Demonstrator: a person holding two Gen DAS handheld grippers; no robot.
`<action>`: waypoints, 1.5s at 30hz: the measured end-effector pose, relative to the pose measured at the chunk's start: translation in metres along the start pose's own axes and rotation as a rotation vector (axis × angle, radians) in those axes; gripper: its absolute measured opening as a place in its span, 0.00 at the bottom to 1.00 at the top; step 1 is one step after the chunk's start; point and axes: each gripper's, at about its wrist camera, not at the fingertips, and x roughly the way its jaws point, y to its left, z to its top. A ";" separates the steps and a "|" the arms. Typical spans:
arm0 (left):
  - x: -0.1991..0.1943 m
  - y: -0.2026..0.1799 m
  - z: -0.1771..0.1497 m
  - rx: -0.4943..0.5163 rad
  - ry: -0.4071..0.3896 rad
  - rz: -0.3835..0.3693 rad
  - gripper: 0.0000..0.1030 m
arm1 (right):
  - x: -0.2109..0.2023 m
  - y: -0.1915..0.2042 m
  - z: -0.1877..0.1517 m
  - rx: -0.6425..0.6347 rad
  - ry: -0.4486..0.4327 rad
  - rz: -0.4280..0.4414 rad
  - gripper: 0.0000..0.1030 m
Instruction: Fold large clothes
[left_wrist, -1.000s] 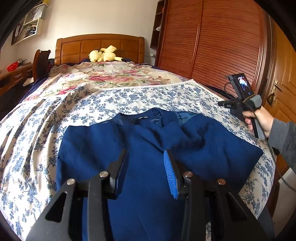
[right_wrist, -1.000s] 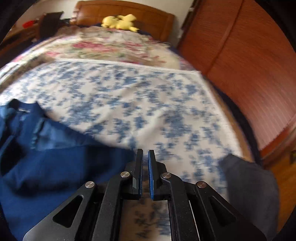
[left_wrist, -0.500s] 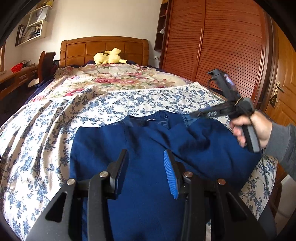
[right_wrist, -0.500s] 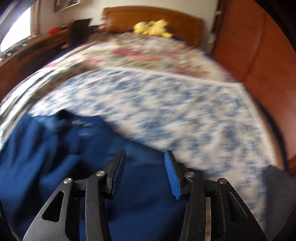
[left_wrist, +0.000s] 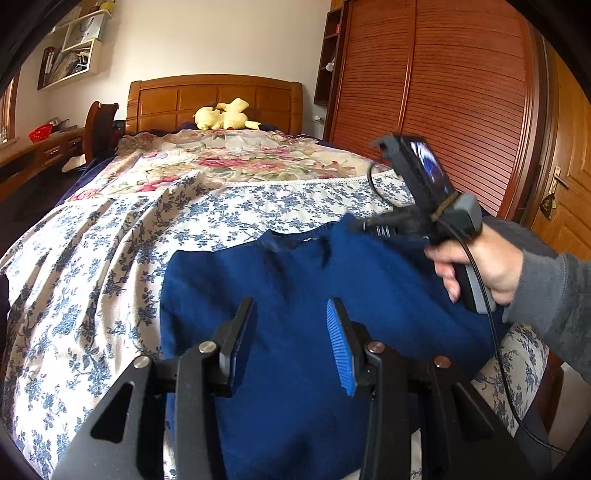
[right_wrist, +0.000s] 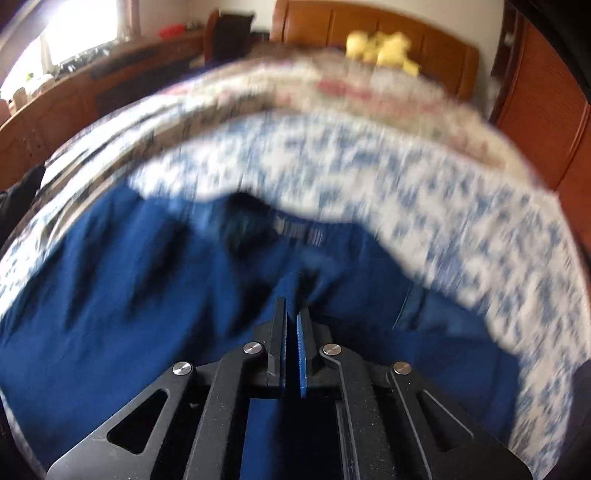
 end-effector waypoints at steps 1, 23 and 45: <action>0.000 0.001 0.000 -0.001 0.001 0.002 0.37 | -0.002 -0.002 0.006 0.004 -0.020 -0.016 0.01; 0.010 -0.011 -0.003 0.038 0.007 0.022 0.37 | -0.044 -0.122 -0.050 0.098 0.138 -0.162 0.53; 0.001 -0.078 -0.041 0.099 0.057 -0.086 0.53 | -0.155 -0.109 -0.189 0.190 0.102 -0.072 0.67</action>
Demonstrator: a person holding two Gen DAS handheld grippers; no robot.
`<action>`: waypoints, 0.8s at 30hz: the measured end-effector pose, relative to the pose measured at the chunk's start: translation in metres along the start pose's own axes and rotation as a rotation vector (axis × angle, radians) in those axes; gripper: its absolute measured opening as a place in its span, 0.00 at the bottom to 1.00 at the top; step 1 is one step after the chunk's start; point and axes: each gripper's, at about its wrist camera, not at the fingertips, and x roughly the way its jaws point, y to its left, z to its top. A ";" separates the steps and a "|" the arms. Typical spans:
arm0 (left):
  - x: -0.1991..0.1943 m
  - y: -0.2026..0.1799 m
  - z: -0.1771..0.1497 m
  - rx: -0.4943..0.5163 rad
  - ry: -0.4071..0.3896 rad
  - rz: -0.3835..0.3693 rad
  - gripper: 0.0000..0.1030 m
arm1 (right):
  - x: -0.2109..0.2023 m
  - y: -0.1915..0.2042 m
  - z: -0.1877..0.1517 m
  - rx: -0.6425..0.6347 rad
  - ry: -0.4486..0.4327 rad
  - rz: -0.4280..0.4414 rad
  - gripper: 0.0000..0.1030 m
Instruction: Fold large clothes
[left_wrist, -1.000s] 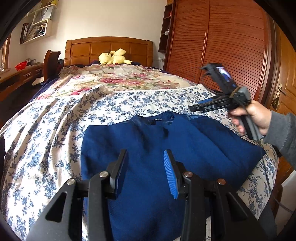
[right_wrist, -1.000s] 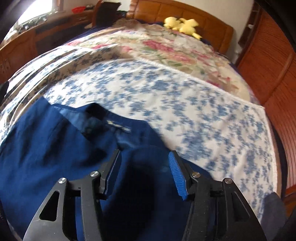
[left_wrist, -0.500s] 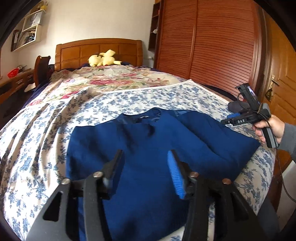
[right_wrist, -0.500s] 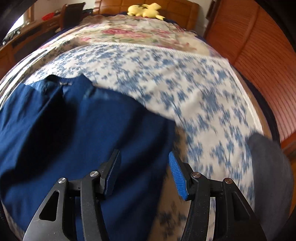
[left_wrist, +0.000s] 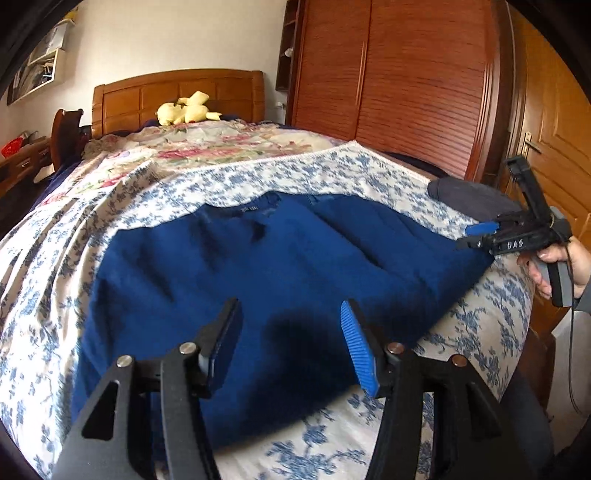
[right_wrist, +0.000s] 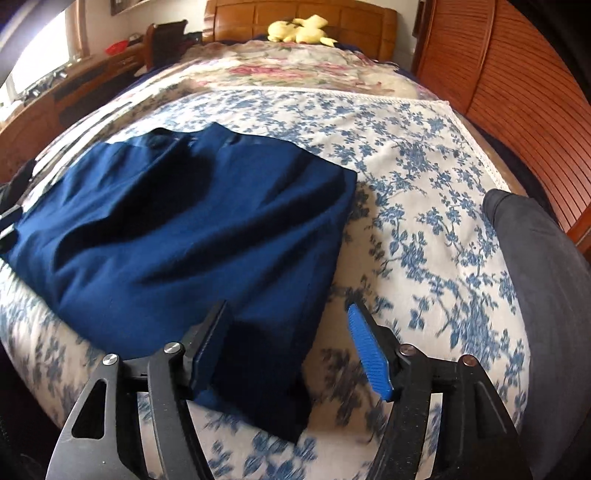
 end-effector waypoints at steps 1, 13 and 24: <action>0.001 -0.004 -0.001 0.006 0.008 0.002 0.53 | -0.002 0.000 -0.001 0.013 -0.006 0.004 0.67; -0.004 -0.026 -0.006 0.009 0.049 0.053 0.52 | -0.014 0.009 -0.013 0.013 -0.095 0.078 0.68; -0.030 -0.037 -0.003 -0.009 0.015 0.102 0.53 | 0.029 -0.001 -0.036 0.094 0.003 0.191 0.73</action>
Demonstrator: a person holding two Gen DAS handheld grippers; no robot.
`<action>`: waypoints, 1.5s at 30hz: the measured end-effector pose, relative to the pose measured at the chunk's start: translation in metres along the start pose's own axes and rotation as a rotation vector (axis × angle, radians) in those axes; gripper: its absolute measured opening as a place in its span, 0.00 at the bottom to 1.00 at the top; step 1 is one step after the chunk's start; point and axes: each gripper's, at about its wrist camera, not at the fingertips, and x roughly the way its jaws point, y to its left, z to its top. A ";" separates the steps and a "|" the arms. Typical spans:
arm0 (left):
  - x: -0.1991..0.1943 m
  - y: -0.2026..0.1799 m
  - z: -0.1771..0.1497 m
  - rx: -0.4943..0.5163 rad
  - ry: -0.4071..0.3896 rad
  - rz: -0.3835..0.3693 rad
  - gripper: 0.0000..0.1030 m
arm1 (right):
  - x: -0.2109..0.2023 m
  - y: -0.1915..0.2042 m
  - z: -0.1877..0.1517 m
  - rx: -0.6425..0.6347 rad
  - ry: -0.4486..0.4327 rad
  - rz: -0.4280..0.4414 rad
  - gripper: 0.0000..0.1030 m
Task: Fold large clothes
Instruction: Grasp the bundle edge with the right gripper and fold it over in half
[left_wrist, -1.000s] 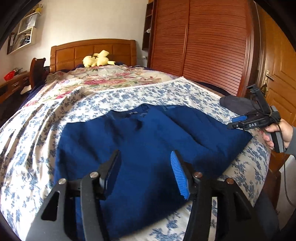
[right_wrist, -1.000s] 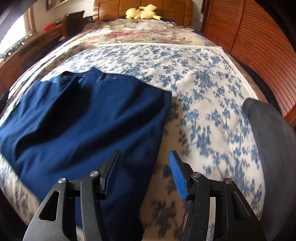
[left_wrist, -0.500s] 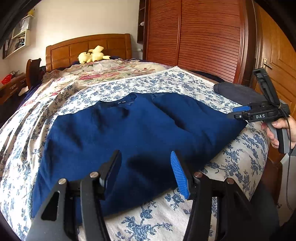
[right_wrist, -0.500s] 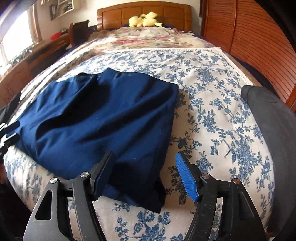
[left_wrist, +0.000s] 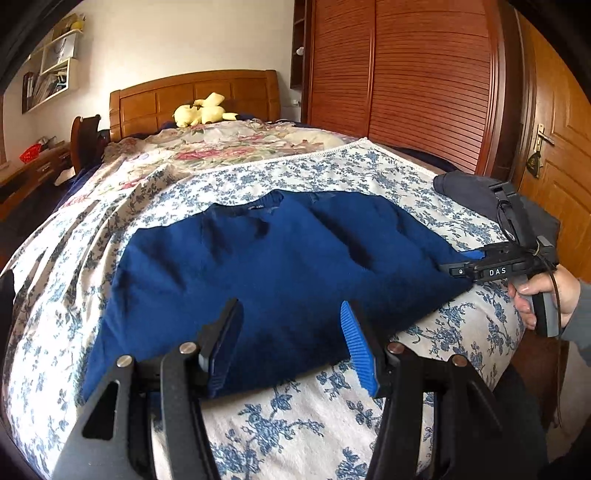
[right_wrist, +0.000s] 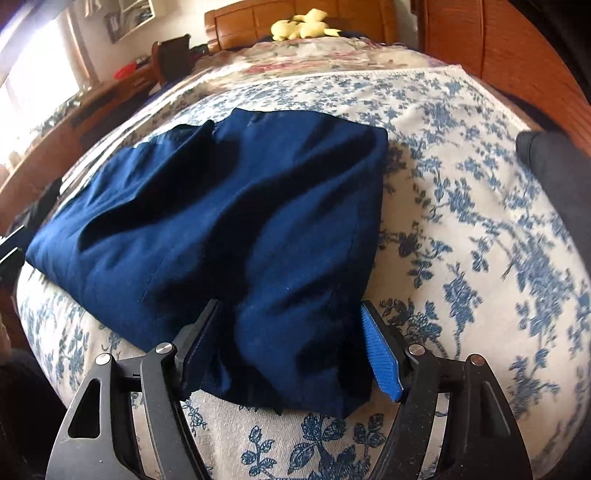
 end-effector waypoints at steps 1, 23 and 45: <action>0.002 -0.001 -0.001 -0.002 0.008 -0.001 0.53 | 0.000 -0.001 -0.001 0.005 -0.006 0.008 0.74; 0.058 -0.007 -0.009 -0.001 0.120 0.023 0.53 | -0.009 0.004 -0.001 0.030 -0.023 0.110 0.33; -0.076 0.085 -0.013 -0.115 -0.072 0.078 0.53 | -0.065 0.194 0.117 -0.235 -0.229 0.227 0.07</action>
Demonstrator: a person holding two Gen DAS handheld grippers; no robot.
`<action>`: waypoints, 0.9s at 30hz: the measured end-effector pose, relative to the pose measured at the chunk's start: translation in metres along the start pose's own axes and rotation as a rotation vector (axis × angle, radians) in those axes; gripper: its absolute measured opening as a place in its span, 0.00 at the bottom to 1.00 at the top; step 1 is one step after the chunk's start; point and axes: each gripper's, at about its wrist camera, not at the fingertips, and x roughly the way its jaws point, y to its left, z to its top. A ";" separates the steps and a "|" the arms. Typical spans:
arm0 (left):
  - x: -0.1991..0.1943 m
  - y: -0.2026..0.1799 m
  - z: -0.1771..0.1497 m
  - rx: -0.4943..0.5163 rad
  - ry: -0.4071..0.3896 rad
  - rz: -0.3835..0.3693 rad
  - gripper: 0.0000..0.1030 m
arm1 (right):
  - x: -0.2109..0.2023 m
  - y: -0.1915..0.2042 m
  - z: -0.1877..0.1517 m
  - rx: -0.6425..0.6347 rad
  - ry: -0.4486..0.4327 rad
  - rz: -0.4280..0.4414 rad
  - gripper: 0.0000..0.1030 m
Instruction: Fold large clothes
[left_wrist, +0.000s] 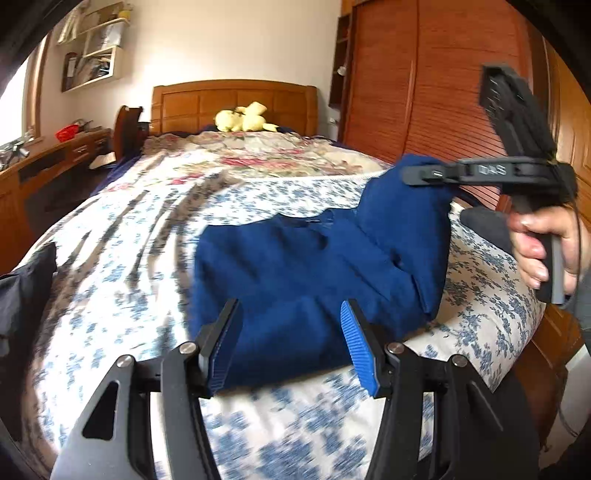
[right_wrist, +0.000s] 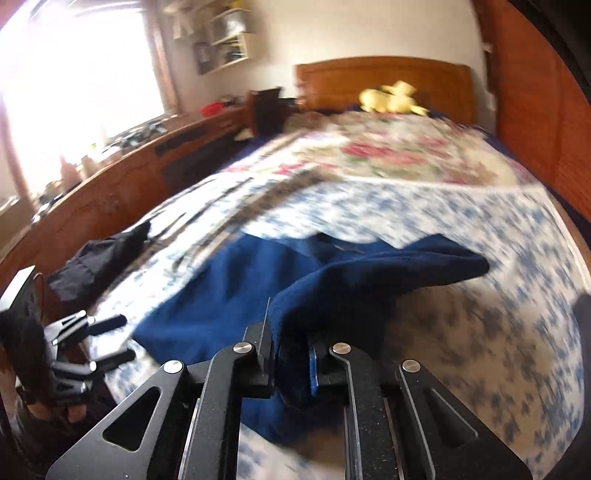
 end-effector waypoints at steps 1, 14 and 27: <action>-0.004 0.005 -0.002 -0.003 -0.004 0.010 0.53 | 0.009 0.014 0.006 -0.017 0.000 0.018 0.07; -0.026 0.057 -0.019 -0.081 -0.012 0.087 0.53 | 0.119 0.144 0.022 -0.140 0.133 0.137 0.21; -0.010 0.041 -0.017 -0.058 0.006 0.080 0.53 | 0.074 0.082 -0.015 -0.205 0.122 -0.058 0.39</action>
